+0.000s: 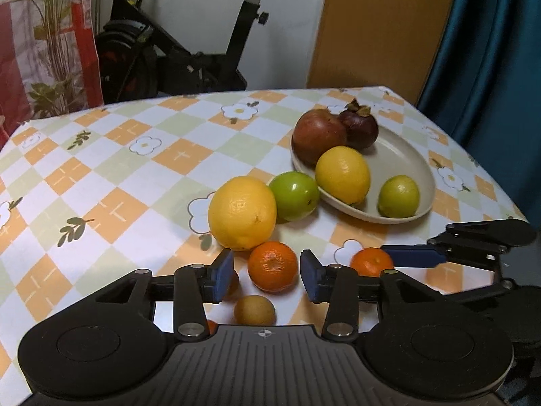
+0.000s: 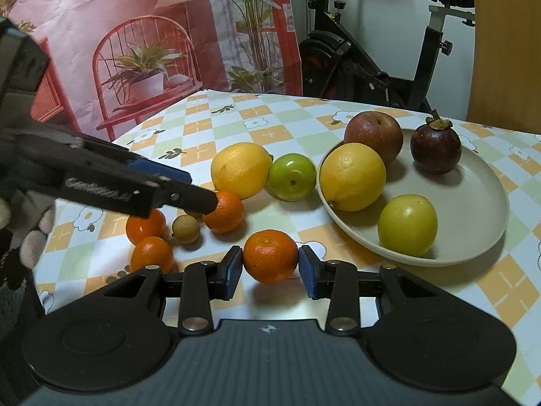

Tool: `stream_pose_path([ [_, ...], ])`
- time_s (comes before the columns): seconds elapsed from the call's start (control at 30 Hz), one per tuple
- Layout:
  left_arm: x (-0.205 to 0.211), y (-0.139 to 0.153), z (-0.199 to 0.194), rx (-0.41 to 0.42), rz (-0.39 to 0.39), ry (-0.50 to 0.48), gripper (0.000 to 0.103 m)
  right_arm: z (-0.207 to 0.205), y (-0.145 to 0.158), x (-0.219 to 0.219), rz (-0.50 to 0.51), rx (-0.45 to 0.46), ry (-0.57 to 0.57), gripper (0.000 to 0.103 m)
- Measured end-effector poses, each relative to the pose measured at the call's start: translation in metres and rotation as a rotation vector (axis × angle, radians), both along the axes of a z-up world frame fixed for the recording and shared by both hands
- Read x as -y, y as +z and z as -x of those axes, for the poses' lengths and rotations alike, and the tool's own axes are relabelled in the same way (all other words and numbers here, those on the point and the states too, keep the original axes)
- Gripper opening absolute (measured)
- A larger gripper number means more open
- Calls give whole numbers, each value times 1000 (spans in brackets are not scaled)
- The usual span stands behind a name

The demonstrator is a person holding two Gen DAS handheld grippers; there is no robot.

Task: Organize fruits

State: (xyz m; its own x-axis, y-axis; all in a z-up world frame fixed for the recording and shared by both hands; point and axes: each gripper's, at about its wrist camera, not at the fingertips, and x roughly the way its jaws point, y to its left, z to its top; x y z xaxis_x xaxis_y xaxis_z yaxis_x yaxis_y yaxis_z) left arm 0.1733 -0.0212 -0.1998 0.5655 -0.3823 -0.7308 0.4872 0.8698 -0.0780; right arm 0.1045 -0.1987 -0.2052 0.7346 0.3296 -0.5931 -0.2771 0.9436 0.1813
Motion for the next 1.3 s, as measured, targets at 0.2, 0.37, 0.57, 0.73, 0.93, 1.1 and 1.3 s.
stream_pose_path([
  [0.2,14,-8,1,-3,-60,-58,45,0,-1,-1,3,-3,1,39],
  [0.37,21,-15,5,36,-128,-76,44,-1,-4,1,-1,-7,-7,39],
  [0.57,20,-10,5,23,-83,-68,39,0,-4,4,1,-3,-11,39],
  [0.73,20,4,12,37,-44,-77,39,2,1,8,0,15,-28,39],
  [0.93,30,36,11,107,32,-97,39,3,15,23,-8,61,-69,39],
  [1.1,47,53,-2,127,81,-102,39,-2,29,47,-7,104,-142,39],
  [1.3,88,55,-29,117,109,-132,39,-19,41,86,40,135,-228,39],
])
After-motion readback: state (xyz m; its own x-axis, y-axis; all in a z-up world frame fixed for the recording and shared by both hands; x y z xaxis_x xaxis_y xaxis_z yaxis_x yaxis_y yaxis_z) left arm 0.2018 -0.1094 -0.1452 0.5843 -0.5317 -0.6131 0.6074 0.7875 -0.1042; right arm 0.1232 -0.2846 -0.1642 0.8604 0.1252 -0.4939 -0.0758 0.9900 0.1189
